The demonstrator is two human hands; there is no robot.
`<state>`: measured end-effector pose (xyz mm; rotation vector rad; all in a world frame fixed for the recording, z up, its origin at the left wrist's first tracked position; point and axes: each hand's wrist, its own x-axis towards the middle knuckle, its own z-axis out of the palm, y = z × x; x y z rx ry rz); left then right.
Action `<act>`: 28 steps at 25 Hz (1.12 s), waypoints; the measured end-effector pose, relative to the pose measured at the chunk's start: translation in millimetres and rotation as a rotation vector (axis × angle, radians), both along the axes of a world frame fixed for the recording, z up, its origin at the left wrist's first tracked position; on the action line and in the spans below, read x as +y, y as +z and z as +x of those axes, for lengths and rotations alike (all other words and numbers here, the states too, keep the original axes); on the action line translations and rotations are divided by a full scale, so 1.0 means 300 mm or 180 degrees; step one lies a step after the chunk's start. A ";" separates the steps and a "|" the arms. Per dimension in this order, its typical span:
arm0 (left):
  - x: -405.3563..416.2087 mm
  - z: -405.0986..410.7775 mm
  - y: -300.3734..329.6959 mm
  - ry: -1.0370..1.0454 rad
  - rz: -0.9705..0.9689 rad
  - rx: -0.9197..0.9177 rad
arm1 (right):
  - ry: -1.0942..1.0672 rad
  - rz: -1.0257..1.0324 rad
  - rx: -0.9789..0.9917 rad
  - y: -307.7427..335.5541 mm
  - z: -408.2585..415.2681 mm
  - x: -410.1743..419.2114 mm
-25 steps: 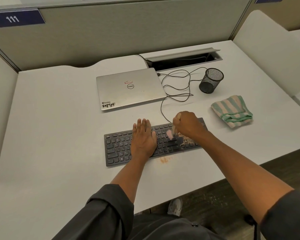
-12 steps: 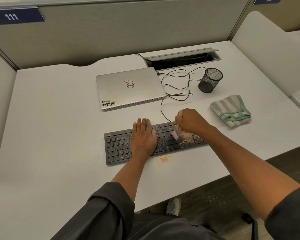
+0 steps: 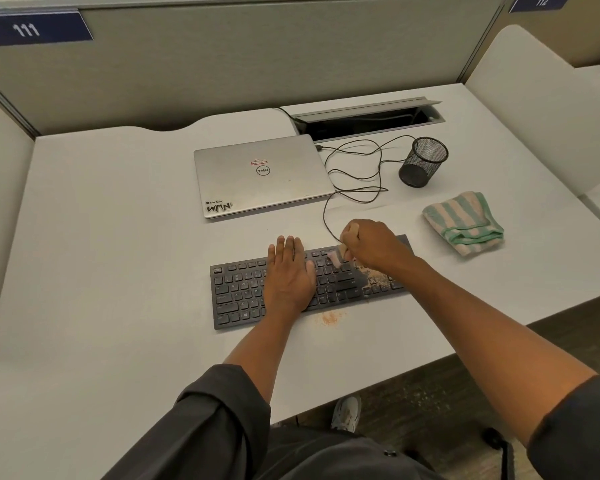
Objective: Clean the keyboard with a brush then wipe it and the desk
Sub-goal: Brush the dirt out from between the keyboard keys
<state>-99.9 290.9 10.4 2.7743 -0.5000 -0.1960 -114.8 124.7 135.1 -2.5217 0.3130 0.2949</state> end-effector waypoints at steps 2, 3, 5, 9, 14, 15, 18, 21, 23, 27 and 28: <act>0.000 0.001 0.001 -0.0001 0.0023 0.0024 | -0.0089 0.0179 -0.0046 -0.008 0.000 0.026; -0.001 0.002 0.000 -0.0006 0.0034 0.0030 | -0.0065 0.0173 0.0043 -0.016 -0.003 0.033; 0.000 0.001 -0.003 -0.0016 0.0042 0.0006 | 0.0052 0.0125 0.0390 -0.036 -0.005 0.027; -0.002 0.003 -0.005 -0.0009 0.0043 0.0006 | -0.0045 -0.0026 0.0025 -0.023 0.000 0.035; 0.001 0.002 -0.010 -0.0003 -0.0002 -0.0030 | 0.0278 -0.0114 0.0276 -0.045 -0.035 0.054; 0.001 0.002 -0.009 0.0006 -0.0028 -0.0034 | 0.0274 -0.0248 0.0394 -0.043 -0.038 0.040; -0.002 0.002 -0.009 0.0018 -0.0024 -0.0035 | 0.0178 -0.0461 0.0228 -0.023 -0.043 0.024; -0.002 0.001 -0.005 0.0021 -0.0019 -0.0035 | 0.0033 0.0422 0.0259 -0.021 -0.075 0.037; -0.003 -0.001 -0.001 0.0027 -0.0017 -0.0042 | -0.0109 0.0374 0.0235 -0.023 -0.098 0.017; -0.004 0.001 0.002 0.0019 0.0011 -0.0010 | -0.0205 -0.0462 -0.0339 -0.006 -0.107 -0.018; -0.004 -0.001 0.004 0.0025 0.0003 -0.0020 | -0.0242 -0.0002 -0.0312 -0.017 -0.109 -0.011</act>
